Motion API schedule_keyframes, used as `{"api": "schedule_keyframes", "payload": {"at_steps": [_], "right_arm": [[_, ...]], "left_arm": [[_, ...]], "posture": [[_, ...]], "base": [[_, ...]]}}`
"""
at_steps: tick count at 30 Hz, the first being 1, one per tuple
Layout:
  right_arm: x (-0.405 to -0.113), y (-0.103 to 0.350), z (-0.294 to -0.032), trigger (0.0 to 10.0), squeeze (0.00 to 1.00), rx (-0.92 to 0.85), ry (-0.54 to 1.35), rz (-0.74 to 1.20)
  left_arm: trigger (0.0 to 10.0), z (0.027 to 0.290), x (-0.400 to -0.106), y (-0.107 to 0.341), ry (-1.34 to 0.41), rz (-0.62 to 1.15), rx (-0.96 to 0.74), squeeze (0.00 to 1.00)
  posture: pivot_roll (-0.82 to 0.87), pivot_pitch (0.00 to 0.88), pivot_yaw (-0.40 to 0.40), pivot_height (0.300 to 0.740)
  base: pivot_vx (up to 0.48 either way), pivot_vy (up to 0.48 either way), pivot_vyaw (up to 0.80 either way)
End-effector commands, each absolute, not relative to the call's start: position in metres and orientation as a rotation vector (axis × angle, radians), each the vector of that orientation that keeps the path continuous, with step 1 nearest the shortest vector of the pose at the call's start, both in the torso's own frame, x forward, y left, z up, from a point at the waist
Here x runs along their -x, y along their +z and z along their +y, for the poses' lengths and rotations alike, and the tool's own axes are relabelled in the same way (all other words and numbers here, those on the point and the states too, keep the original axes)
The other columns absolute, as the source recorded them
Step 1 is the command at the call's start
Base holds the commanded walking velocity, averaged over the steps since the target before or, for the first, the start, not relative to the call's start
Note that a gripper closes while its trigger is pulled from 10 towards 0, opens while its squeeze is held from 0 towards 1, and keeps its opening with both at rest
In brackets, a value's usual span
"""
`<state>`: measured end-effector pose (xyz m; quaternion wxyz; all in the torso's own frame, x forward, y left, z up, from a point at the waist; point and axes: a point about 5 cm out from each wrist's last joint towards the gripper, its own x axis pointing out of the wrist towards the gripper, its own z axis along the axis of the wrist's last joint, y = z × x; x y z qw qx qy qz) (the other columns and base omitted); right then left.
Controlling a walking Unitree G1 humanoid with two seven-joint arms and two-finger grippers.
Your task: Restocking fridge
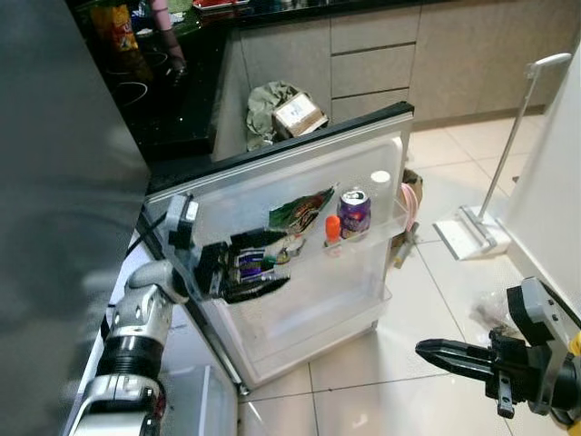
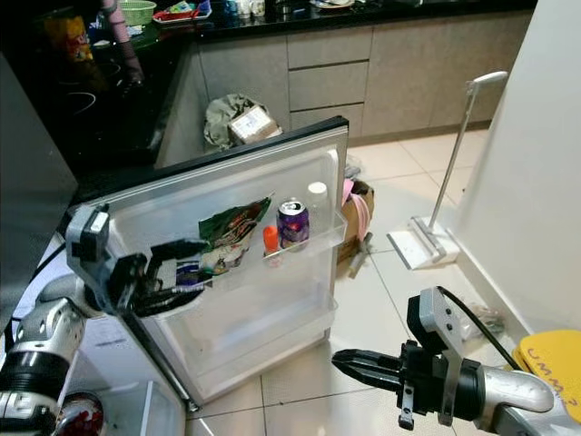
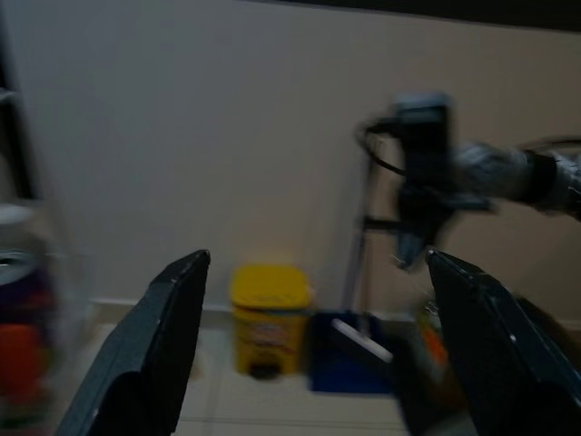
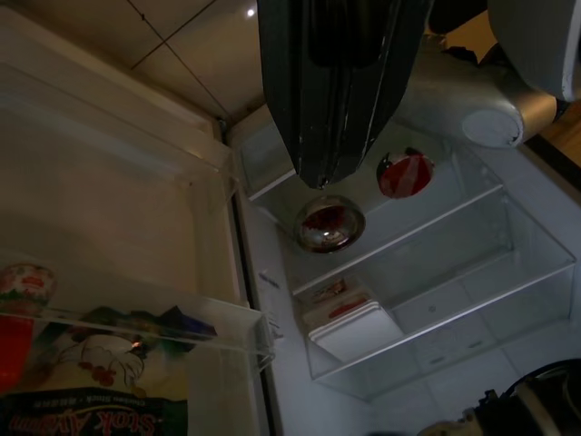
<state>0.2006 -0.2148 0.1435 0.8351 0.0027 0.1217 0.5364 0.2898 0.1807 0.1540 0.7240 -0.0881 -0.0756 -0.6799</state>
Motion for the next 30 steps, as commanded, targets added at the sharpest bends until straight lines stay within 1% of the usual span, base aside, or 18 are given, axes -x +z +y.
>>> {"api": "schedule_keyframes", "payload": {"at_steps": [1, 3, 4, 5, 6, 7, 8, 9, 11, 12, 14, 15, 18, 21, 25, 26, 28, 30], "right_arm": [[-0.202, 0.142, -0.216, 10.0, 0.00, 0.002, 1.132, 0.254], [-0.203, 0.142, -0.216, 10.0, 0.00, 0.005, 1.130, 0.251], [-0.204, 0.142, -0.215, 10.0, 0.00, 0.008, 1.125, 0.246], [-0.204, 0.142, -0.215, 10.0, 0.00, 0.008, 1.125, 0.246], [-0.206, 0.142, -0.215, 10.0, 0.00, 0.011, 1.121, 0.242], [-0.206, 0.142, -0.215, 10.0, 0.00, 0.011, 1.121, 0.242], [-0.207, 0.141, -0.214, 10.0, 0.00, 0.016, 1.114, 0.238], [-0.207, 0.141, -0.214, 10.0, 0.00, 0.016, 1.114, 0.238], [-0.210, 0.140, -0.214, 10.0, 0.00, 0.030, 1.098, 0.231], [-0.210, 0.140, -0.214, 10.0, 0.00, 0.030, 1.098, 0.231], [-0.213, 0.139, -0.213, 10.0, 0.00, 0.040, 1.084, 0.225], [-0.213, 0.139, -0.213, 10.0, 0.00, 0.040, 1.084, 0.225], [-0.218, 0.137, -0.211, 10.0, 0.00, 0.049, 1.064, 0.206], [-0.220, 0.137, -0.211, 10.0, 0.00, 0.056, 1.055, 0.198], [-0.230, 0.136, -0.209, 10.0, 0.00, 0.091, 1.019, 0.178], [-0.235, 0.135, -0.207, 10.0, 0.00, 0.104, 0.994, 0.169], [-0.238, 0.134, -0.207, 10.0, 0.00, 0.111, 0.978, 0.162], [-0.249, 0.131, -0.201, 10.0, 0.00, 0.134, 0.934, 0.147]], "left_arm": [[10.0, 0.184, -0.285, 0.152, -1.517, -0.128, 0.183, 0.00], [10.0, 0.181, -0.281, 0.144, -1.523, -0.091, 0.187, 0.00], [10.0, 0.178, -0.276, 0.130, -1.526, -0.038, 0.184, 0.00], [10.0, 0.178, -0.276, 0.130, -1.526, -0.038, 0.184, 0.00], [10.0, 0.174, -0.272, 0.118, -1.527, 0.007, 0.185, 0.00], [10.0, 0.174, -0.272, 0.118, -1.527, 0.007, 0.185, 0.00], [10.0, 0.170, -0.267, 0.104, -1.530, 0.060, 0.193, 0.00], [10.0, 0.170, -0.267, 0.104, -1.530, 0.060, 0.193, 0.00], [10.0, 0.159, -0.255, 0.073, -1.490, 0.162, 0.240, 0.00], [10.0, 0.159, -0.255, 0.073, -1.490, 0.162, 0.240, 0.00], [10.0, 0.151, -0.244, 0.052, -1.455, 0.239, 0.277, 0.00], [10.0, 0.151, -0.244, 0.052, -1.455, 0.239, 0.277, 0.00], [10.0, 0.148, -0.235, 0.020, -1.281, 0.338, 0.309, 0.00], [10.0, 0.149, -0.232, 0.011, -1.237, 0.376, 0.305, 0.00], [10.0, 0.153, -0.220, -0.010, -1.144, 0.486, 0.296, 0.00], [10.0, 0.154, -0.218, -0.016, -1.089, 0.517, 0.275, 0.00], [10.0, 0.155, -0.217, -0.020, -1.053, 0.534, 0.258, 0.00], [10.0, 0.159, -0.214, -0.033, -0.921, 0.608, 0.198, 0.00]], "posture": [[-0.15, 0.000, 0.082, 0.740], [-0.15, 0.000, 0.083, 0.740], [-0.15, 0.000, 0.084, 0.740], [-0.15, 0.000, 0.084, 0.740], [-0.15, 0.000, 0.084, 0.740], [-0.15, 0.000, 0.084, 0.740], [-0.15, 0.000, 0.088, 0.740], [-0.15, 0.000, 0.088, 0.740], [-0.15, 0.000, 0.090, 0.740], [-0.15, 0.000, 0.090, 0.740], [-0.15, 0.000, 0.091, 0.740], [-0.15, 0.000, 0.091, 0.740], [-0.15, 0.000, 0.090, 0.740], [-0.15, 0.000, 0.090, 0.740], [-0.15, 0.000, 0.091, 0.740], [-0.15, 0.000, 0.091, 0.740], [-0.15, 0.000, 0.091, 0.740], [-0.14, 0.000, 0.088, 0.740]], "base": [[0.000, 0.000, 0.00], [0.000, 0.000, 0.00], [0.000, 0.000, 0.00], [0.000, 0.000, 0.00], [0.000, 0.000, 0.00], [0.000, 0.000, 0.00], [0.000, 0.000, 0.00], [0.000, 0.000, 0.00], [0.000, 0.000, 0.00], [0.000, 0.000, 0.00], [0.000, 0.000, 0.00], [0.000, 0.000, 0.00], [0.000, 0.000, 0.00], [0.000, 0.000, 0.00], [0.000, 0.000, 0.00], [0.000, 0.000, 0.00], [0.000, 0.000, 0.00], [0.000, 0.000, 0.00]]}}
